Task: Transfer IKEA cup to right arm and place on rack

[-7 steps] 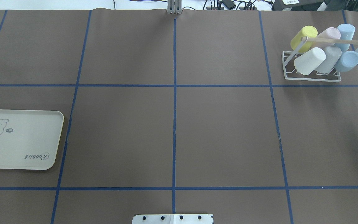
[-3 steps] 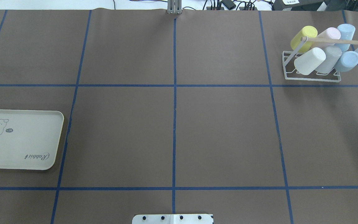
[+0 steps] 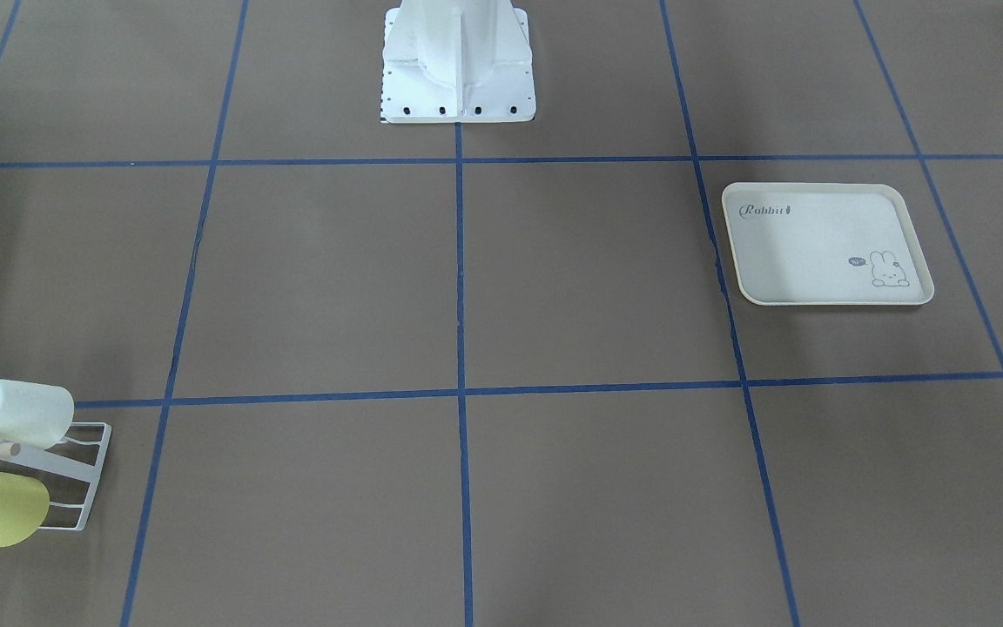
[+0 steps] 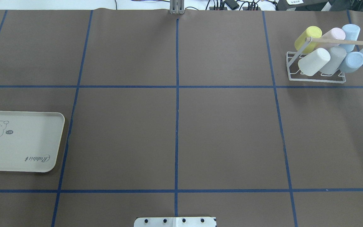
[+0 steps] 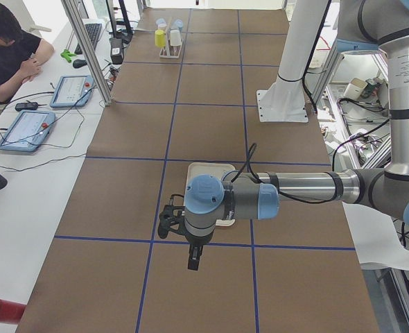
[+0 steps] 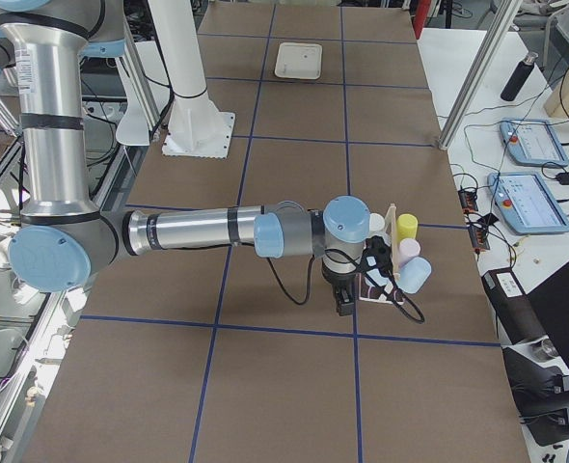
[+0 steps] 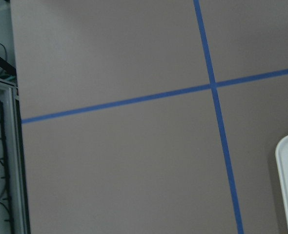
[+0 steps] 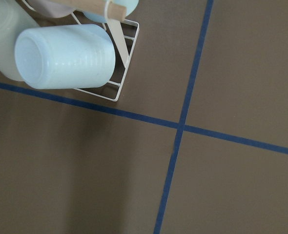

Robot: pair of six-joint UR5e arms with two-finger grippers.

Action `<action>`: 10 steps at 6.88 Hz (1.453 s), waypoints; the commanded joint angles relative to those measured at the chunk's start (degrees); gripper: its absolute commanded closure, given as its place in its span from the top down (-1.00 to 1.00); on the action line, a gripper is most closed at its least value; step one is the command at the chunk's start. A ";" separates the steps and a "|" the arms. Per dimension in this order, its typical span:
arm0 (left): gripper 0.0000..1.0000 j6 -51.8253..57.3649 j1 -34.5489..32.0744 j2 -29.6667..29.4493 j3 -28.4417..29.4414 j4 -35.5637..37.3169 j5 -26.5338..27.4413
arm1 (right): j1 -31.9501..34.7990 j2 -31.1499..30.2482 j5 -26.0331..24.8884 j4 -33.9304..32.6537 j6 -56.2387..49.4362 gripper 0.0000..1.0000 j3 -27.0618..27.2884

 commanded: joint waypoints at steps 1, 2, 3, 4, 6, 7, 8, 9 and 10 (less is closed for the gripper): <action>1.00 -1.09 7.08 -0.40 -0.04 -0.89 -0.42 | 0.33 -4.33 -0.21 -0.11 -0.72 1.00 0.45; 1.00 -1.18 9.12 -0.58 -0.13 -2.03 -0.42 | 0.42 -5.05 -0.21 0.33 -0.63 1.00 0.63; 1.00 -1.09 9.23 -0.41 -0.31 -3.78 -0.59 | 0.42 -5.23 -0.30 0.33 -0.63 1.00 0.98; 1.00 -1.09 9.23 -0.49 -0.31 -3.97 -0.51 | 0.42 -5.32 -0.39 0.16 -0.55 1.00 0.98; 1.00 -1.61 9.23 -0.84 0.82 -3.71 -0.51 | 0.50 -5.24 -0.83 -1.94 -0.20 1.00 0.81; 1.00 -1.70 9.14 -1.80 0.92 -3.01 -0.33 | 0.68 -4.28 -0.92 -5.61 -0.37 1.00 0.98; 1.00 -1.70 9.05 -1.81 0.75 -3.00 0.02 | 0.68 -4.70 -2.05 -5.64 -0.54 1.00 0.98; 1.00 -1.70 9.14 -1.81 1.53 -3.00 -0.07 | 0.85 -5.14 -2.49 -5.56 -0.54 1.00 2.03; 1.00 -1.53 9.14 -1.46 1.19 -3.18 0.19 | 0.94 -5.32 -2.50 -5.21 -0.02 1.00 2.56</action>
